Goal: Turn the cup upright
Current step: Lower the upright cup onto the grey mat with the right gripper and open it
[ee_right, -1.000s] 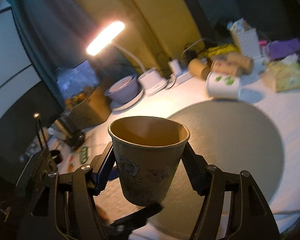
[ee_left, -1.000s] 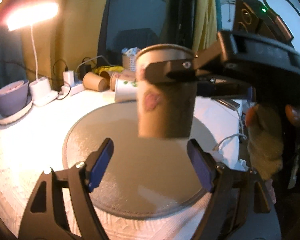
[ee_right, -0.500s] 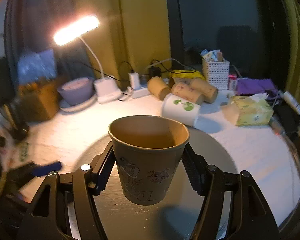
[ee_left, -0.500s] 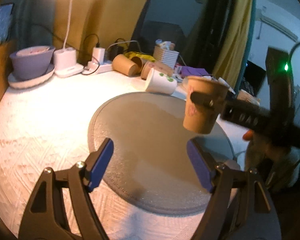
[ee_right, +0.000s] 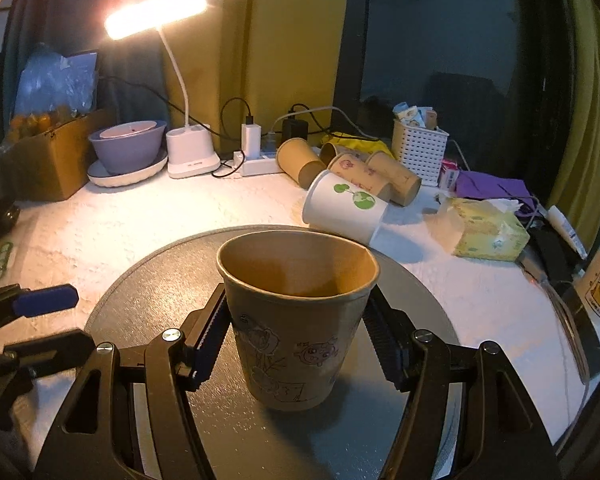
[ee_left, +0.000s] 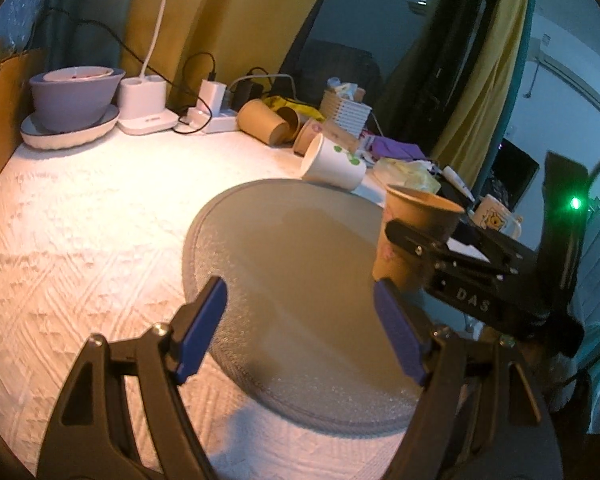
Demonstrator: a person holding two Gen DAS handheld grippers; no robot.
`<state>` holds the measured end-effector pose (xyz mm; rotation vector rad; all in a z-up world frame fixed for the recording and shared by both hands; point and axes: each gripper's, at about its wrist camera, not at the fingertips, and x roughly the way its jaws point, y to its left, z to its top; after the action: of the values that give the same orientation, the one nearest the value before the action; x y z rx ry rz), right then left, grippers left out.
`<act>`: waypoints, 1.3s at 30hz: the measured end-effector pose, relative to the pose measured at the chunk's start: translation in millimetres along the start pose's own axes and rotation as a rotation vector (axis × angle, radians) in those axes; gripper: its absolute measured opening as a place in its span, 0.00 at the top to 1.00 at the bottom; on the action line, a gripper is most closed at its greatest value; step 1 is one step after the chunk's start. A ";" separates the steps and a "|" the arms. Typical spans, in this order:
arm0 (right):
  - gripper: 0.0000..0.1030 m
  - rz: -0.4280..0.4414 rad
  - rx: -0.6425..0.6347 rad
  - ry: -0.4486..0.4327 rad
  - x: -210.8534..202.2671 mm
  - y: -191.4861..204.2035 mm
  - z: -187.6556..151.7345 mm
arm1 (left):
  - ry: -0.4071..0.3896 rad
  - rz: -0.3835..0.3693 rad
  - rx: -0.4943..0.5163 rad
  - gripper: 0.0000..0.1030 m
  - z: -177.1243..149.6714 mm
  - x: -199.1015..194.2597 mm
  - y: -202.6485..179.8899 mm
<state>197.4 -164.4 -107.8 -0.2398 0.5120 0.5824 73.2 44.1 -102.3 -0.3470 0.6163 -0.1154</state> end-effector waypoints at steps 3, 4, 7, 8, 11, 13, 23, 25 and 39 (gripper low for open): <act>0.33 -0.021 -0.006 -0.001 -2.8 0.3 -5.8 | 0.006 0.004 -0.010 0.25 0.5 1.7 1.2; 0.33 -0.020 -0.004 -0.007 -4.3 -0.5 -7.6 | 0.006 0.004 -0.010 0.25 0.1 1.7 1.3; 0.33 -0.021 0.007 -0.021 -9.3 -2.2 -13.4 | 0.006 0.010 -0.011 0.24 -0.6 2.2 1.2; 0.33 -0.021 0.009 -0.025 -10.6 -2.7 -15.0 | 0.005 0.014 -0.011 0.24 -0.5 2.3 1.1; 0.33 -0.018 0.006 -0.030 -13.7 -3.2 -18.7 | -0.001 0.024 -0.010 0.24 -1.2 1.4 1.0; 0.33 -0.021 0.008 -0.027 -15.3 -4.1 -20.8 | -0.003 0.031 -0.005 0.24 -1.8 1.5 0.0; 0.24 -0.017 0.033 0.004 -15.1 -10.6 -29.5 | -0.011 0.067 0.014 0.24 -2.2 -1.6 -4.7; 0.23 -0.016 0.040 0.002 -18.0 -11.5 -30.4 | -0.017 0.084 0.028 0.24 -2.4 -3.7 -7.6; 0.23 -0.001 0.093 0.018 -47.9 -18.9 -38.2 | -0.077 0.157 0.121 0.24 -6.3 -23.8 -36.2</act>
<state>159.1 -215.5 -113.7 -0.1575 0.5553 0.5545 50.1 13.4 -81.4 -0.1843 0.5559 0.0112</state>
